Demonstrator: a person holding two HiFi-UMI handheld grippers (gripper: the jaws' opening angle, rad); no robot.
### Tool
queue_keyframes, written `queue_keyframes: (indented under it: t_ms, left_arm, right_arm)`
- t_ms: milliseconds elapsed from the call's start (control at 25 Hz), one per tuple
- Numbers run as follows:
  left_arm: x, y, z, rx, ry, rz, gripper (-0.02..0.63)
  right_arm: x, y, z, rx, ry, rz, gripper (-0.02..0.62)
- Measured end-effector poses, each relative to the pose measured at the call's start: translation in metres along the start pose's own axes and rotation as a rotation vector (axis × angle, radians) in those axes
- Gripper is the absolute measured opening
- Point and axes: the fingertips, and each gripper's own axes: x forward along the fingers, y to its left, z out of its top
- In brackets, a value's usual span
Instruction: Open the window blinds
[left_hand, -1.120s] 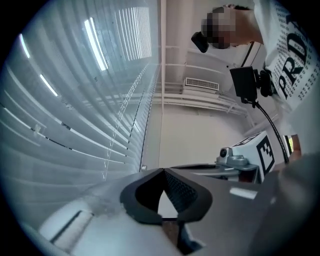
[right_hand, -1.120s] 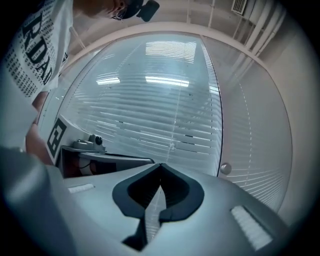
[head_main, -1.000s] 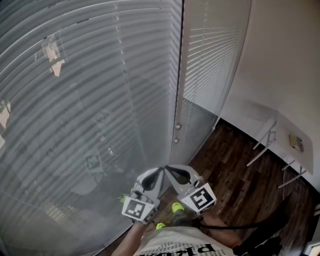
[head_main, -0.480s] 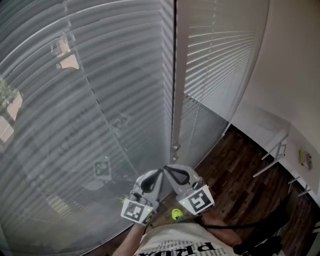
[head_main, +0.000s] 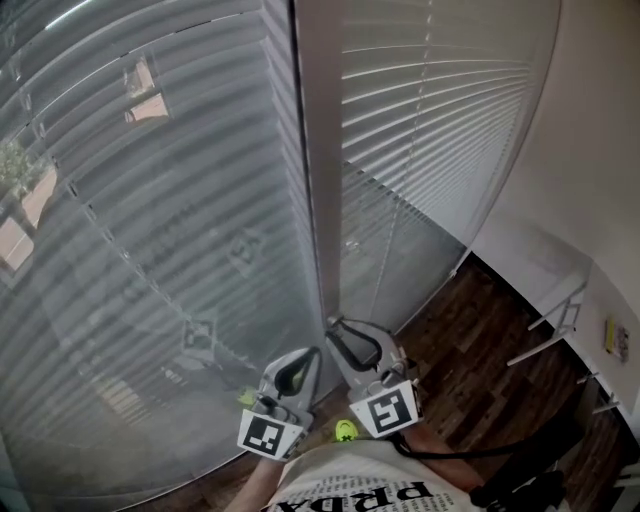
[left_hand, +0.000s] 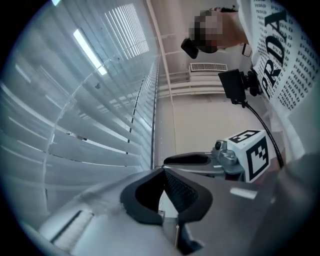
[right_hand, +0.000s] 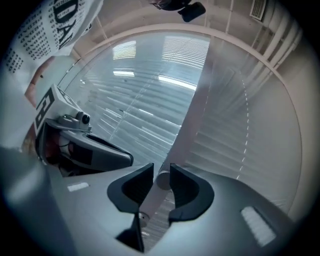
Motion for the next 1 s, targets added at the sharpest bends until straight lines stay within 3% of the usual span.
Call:
queue_keyframes:
  t_ms: [80,280,440,640,760,1000]
  left_arm:
    - [0.005,0.001,-0.003,0.026,0.011,0.011,-0.005]
    - [0.017,0.002,-0.007,-0.010,0.006,0.059,-0.005]
    - [0.014,0.001,-0.013,0.044,0.032,0.042,-0.006]
    - [0.010,0.006,-0.008,0.032,0.064,0.072,-0.006]
    - [0.006,0.005,-0.023,0.042,0.083,0.056,-0.005]
    - [0.009,0.002,-0.019,0.013,0.074,0.034,-0.005]
  right_arm:
    - [0.003,-0.008,0.000,-0.019,-0.019,0.005,0.111]
    - [0.005,-0.012,0.002,-0.079,-0.073,0.045,0.135]
    - [0.004,-0.009,0.000,-0.109,-0.079,0.077,0.135]
    - [0.006,-0.011,0.005,-0.139,-0.056,0.091,0.135]
    - [0.007,-0.006,-0.007,-0.156,-0.035,0.089,0.133]
    - [0.012,-0.006,-0.015,-0.186,0.008,0.080,0.126]
